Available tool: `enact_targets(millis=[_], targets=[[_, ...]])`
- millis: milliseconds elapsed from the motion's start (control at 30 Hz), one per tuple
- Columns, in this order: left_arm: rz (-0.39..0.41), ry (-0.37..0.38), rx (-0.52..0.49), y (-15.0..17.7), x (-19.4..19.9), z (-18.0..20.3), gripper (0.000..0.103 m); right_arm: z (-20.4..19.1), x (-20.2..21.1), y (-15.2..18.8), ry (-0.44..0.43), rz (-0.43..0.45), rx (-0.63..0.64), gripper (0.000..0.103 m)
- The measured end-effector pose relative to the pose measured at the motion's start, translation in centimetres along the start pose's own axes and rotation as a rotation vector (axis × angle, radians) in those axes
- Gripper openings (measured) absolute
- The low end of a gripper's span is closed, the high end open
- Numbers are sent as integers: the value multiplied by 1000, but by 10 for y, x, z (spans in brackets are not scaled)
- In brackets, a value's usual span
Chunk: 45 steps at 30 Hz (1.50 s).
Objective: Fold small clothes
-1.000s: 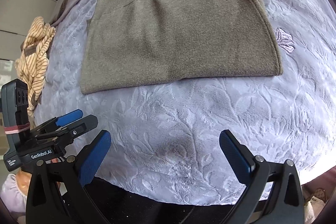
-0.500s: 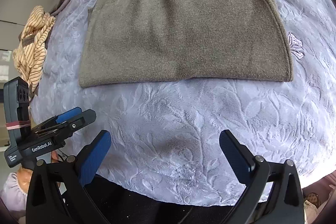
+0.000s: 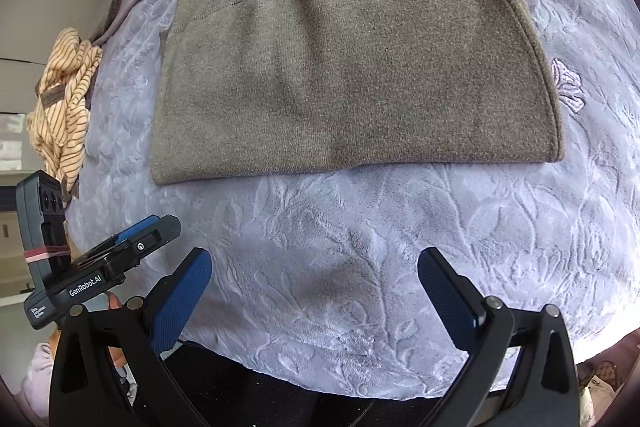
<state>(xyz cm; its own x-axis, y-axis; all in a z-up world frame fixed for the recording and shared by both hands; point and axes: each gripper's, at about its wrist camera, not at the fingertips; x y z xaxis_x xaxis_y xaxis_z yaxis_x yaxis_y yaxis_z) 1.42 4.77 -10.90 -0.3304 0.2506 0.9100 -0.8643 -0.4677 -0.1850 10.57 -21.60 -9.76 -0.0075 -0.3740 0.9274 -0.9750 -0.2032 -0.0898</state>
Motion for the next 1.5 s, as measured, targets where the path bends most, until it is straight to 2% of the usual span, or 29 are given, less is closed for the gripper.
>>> enact_targets(millis=[267, 367, 533, 800, 1033, 1333, 1400, 1500], targets=[[40, 0, 29, -8, 2, -13, 89, -12, -14, -11, -70, 19, 1, 103], [63, 13, 76, -12, 3, -28, 89, -18, -25, -13, -116, 10, -2, 103], [76, 40, 123, -15, 0, -49, 89, -25, -49, -16, -207, -22, -45, 103], [72, 58, 160, -14, -11, -54, 89, -30, -74, -17, -315, -30, -142, 103], [78, 77, 175, -16, -19, -52, 89, -20, -90, -21, -346, -42, -227, 103], [83, 90, 189, -21, -25, -51, 89, -17, -94, -24, -364, -48, -243, 103], [100, 128, 212, -21, -22, -55, 89, -17, -95, -25, -376, -48, -250, 103], [113, 227, 294, -19, -19, -68, 89, -17, -99, -29, -414, -43, -272, 103]])
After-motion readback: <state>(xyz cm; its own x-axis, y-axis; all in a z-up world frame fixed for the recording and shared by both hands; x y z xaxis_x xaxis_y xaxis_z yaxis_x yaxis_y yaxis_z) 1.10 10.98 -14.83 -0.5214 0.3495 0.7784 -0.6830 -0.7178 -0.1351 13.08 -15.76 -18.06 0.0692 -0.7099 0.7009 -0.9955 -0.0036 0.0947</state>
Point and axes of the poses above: each gripper's, at about its wrist camera, not at the fingertips, and x roughly against the way its jaws point, z to its right, y to its underside, and after that the axes turned 8 degrees about z, right-handed
